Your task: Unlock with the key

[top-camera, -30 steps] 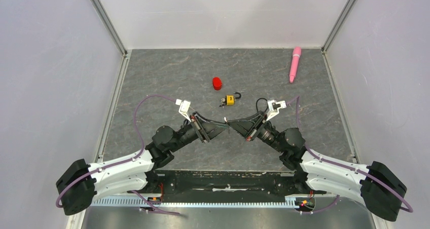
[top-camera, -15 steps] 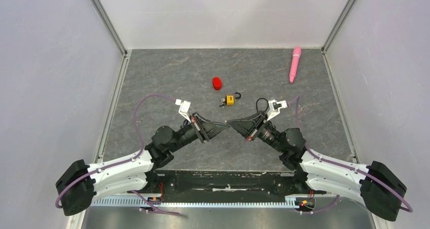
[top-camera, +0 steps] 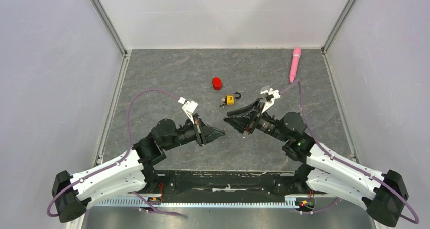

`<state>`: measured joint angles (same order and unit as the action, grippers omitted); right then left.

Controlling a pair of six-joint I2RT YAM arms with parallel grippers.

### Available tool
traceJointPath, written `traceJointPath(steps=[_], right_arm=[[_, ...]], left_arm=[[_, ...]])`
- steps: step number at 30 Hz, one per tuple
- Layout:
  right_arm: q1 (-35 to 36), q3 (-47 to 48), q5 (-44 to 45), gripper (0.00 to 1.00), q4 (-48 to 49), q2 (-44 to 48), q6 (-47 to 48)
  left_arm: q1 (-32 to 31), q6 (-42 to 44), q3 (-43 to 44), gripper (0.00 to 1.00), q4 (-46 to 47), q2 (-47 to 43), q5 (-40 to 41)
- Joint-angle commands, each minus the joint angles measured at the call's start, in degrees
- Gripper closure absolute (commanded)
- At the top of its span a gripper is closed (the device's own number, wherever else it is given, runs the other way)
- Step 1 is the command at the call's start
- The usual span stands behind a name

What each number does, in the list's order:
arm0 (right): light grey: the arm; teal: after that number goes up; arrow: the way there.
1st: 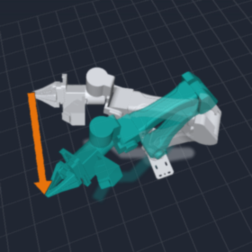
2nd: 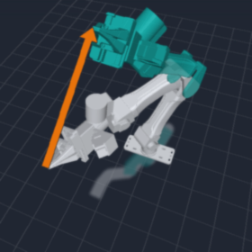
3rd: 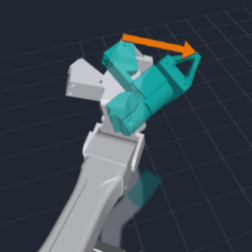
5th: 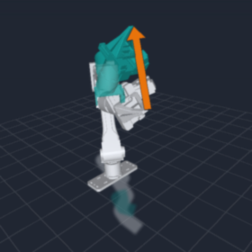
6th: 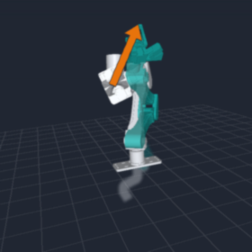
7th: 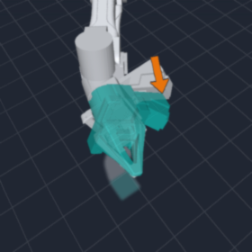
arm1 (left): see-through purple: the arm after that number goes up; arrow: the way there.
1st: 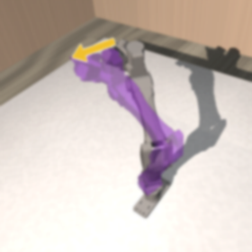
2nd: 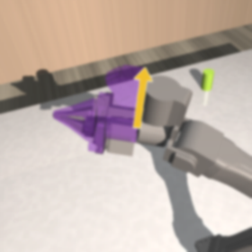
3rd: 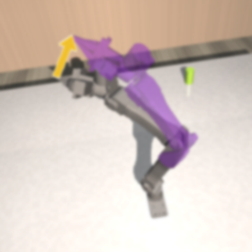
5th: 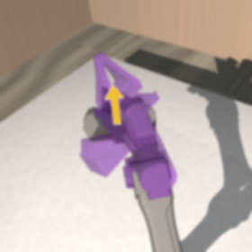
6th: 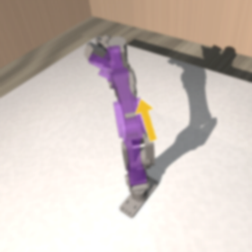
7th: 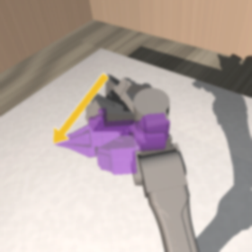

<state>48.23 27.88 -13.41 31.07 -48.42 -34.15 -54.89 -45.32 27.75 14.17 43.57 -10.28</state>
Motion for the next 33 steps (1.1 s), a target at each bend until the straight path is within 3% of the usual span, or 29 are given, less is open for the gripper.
traceJointPath(steps=[1,7,21,27,33], right_arm=[[-0.15,7.07,-8.59,0.59,-11.35,-1.28,9.87],[-0.2,8.58,-11.63,0.59,-15.94,-2.18,12.79],[-0.21,3.91,-14.34,0.7,-12.14,-1.84,9.99],[-0.22,3.5,-14.3,0.79,-11.22,-1.14,9.7],[-0.33,3.17,-14.59,1.0,-10.09,-0.97,8.67]], left_arm=[[-0.29,7.63,5.39,0.98,-15.69,-0.51,-3.32],[-0.25,5.9,6.18,0.98,-14.49,0.08,-5.43],[0.38,-0.52,3.14,0.98,-4.01,0.78,-7.55],[1.52,-3.03,1.16,0.98,-1.03,1.06,-8.32],[2.7,-5.72,-1.02,0.98,2.92,1.11,-9.83]])
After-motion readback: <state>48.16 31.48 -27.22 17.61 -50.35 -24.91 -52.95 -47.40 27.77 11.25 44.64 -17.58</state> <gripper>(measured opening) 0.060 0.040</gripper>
